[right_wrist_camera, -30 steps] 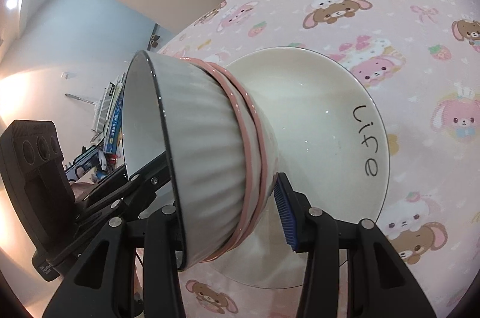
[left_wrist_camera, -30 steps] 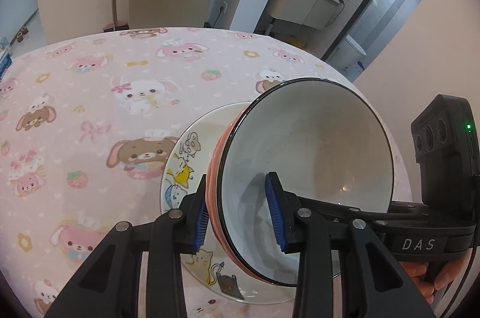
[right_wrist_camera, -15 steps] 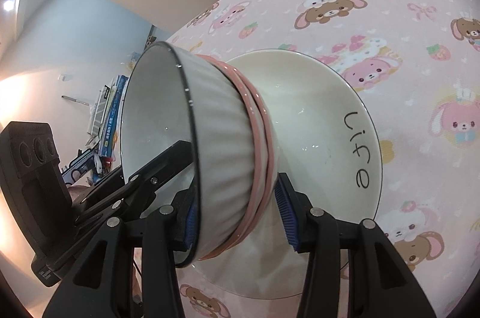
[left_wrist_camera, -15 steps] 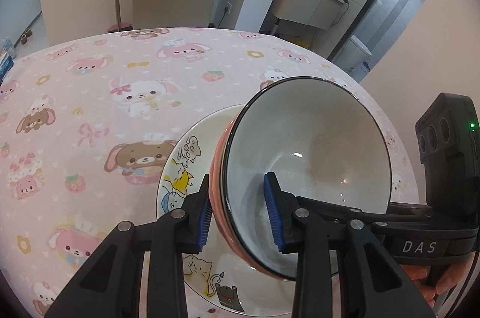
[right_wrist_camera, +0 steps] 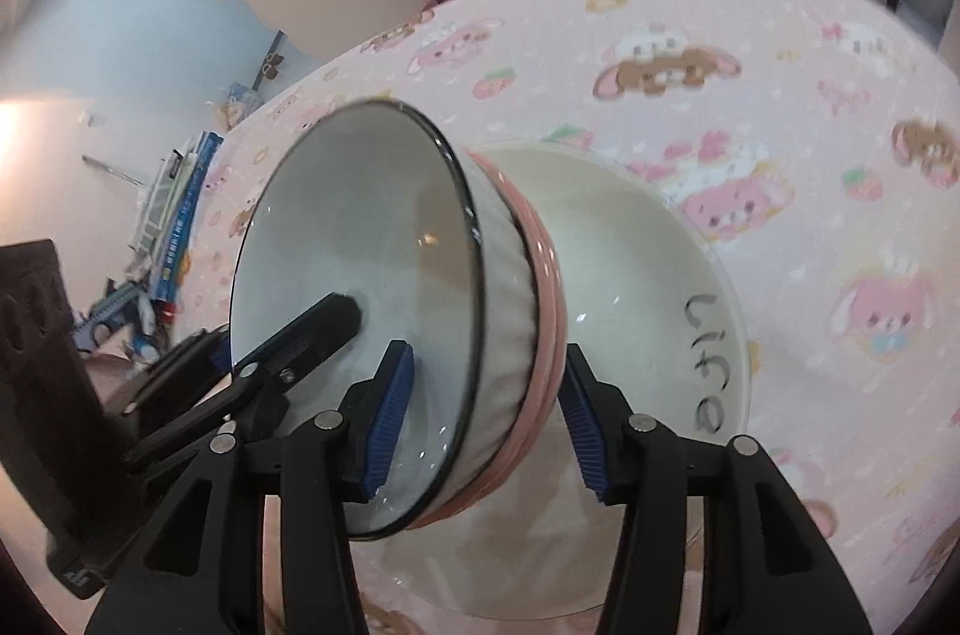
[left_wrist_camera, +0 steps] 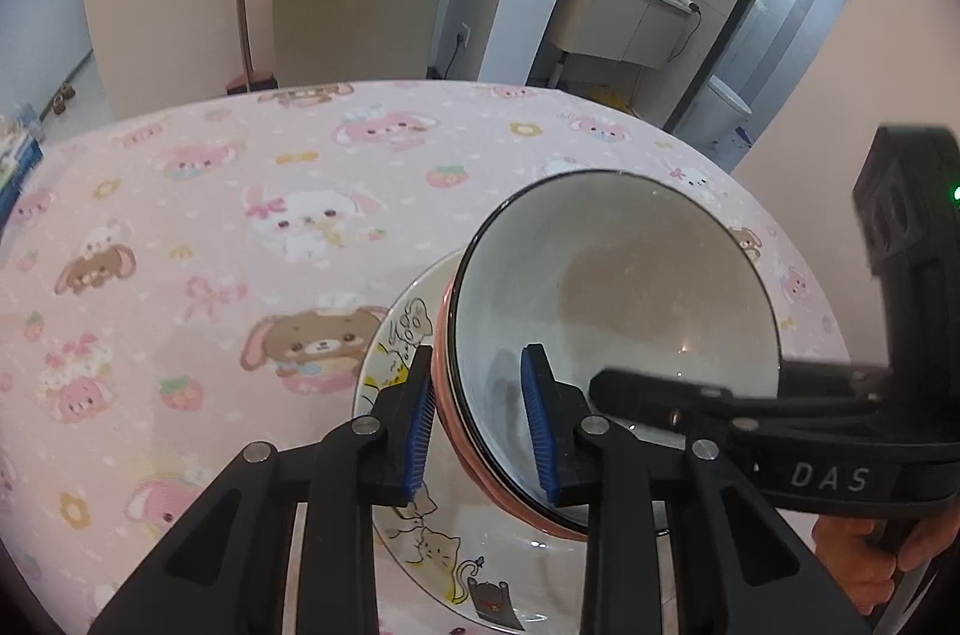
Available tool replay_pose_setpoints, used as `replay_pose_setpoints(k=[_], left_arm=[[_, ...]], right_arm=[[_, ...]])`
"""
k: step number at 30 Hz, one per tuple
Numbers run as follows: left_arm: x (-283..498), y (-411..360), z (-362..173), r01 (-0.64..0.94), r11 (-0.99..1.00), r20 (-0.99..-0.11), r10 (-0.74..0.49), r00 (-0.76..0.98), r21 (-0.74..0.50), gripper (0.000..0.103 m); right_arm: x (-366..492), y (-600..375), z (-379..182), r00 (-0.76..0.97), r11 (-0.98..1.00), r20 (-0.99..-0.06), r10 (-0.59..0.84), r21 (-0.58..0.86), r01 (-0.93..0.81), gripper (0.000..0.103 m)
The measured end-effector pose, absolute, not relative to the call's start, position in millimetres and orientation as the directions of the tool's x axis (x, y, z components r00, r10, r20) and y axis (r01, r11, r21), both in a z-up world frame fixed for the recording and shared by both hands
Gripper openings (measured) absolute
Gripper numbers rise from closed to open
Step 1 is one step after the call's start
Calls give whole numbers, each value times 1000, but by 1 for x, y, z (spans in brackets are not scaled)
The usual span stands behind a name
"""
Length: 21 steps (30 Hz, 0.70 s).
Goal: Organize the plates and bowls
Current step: 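Lower the bowl stack onto the 'Life' plate stack and open both tools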
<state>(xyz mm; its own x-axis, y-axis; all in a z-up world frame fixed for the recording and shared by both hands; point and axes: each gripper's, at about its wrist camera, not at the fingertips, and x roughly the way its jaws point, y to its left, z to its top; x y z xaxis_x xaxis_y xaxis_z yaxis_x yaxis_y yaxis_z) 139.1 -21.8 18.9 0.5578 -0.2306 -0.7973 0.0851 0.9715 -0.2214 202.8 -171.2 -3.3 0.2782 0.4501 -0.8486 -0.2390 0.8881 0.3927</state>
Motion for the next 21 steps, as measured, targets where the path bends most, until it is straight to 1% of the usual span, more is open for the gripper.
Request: replay_pose_setpoints(k=[2,4,9,10,13,18,21], left_arm=[[138,-21,22,91,972,-789,-231,569,-219,31],[137,-20,26,94,971,-780,-231,581,-218,31],[128,-25,40,124,980,-737,-198,646,-154,31],[127,-25,42,121,980,-734,-197,650,-156,31],[121,-25,47,137,979,-699,-205,685,-153,31],[112,-23,60,157,974,-628,-227,744,-165,31],[105,-23,70,155,976,-580,-217,785,-155,31]], right_arm=[[204,-168,5,302,896,-851,430,361,-258,48],[207,-170,5,299,897,-853,429,364,-249,48],[207,-171,6,320,898,-844,430,363,-248,47],[206,-171,8,341,903,-841,419,349,-250,43],[202,-168,12,392,916,-836,383,290,-276,37],[204,-172,13,404,913,-827,392,296,-280,32],[206,-174,13,407,912,-822,398,306,-275,30]])
